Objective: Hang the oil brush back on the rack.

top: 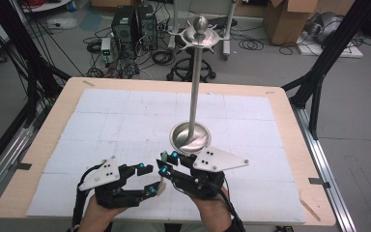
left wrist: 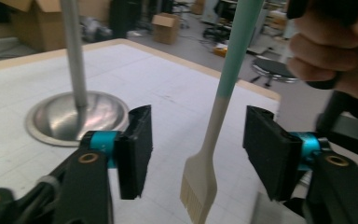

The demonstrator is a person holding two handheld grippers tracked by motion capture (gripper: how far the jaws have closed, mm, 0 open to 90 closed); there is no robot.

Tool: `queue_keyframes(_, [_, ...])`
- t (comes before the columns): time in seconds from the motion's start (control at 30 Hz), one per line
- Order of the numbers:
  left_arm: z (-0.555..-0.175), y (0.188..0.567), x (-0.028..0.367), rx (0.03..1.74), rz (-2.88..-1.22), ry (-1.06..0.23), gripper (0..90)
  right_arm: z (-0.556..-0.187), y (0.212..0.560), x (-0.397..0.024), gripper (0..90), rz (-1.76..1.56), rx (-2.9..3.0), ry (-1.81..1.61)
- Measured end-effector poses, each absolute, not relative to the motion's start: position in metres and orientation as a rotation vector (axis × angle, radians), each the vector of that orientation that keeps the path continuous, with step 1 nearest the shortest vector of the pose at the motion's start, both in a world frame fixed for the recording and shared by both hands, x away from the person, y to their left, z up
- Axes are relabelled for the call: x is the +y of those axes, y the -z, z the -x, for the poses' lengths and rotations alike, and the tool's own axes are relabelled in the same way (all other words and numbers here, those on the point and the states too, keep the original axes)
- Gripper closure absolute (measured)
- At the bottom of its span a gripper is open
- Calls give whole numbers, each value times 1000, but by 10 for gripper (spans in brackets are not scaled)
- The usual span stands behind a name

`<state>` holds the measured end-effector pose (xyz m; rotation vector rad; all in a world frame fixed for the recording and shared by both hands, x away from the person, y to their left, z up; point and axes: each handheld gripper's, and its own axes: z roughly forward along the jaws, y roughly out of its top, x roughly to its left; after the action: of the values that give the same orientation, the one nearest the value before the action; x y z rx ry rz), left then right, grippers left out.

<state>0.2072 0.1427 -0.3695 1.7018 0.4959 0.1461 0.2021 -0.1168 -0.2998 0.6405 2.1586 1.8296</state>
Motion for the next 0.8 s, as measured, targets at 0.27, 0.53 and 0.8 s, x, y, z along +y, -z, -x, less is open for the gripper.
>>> queue_keyframes(0.27, [-208, 367, 146, 313, -1708, 38, 432, -208, 300, -124, 752, -397, 2282, -1965])
queue_keyframes(0.53, [-205, 368, 142, 202, -1704, 162, 468, -220, 306, -132, 752, -118, 2367, -2188])
queue_keyframes(0.8, [-202, 371, 133, 139, -1731, 221, 544, -227, 312, -132, 751, 57, 2407, -2336])
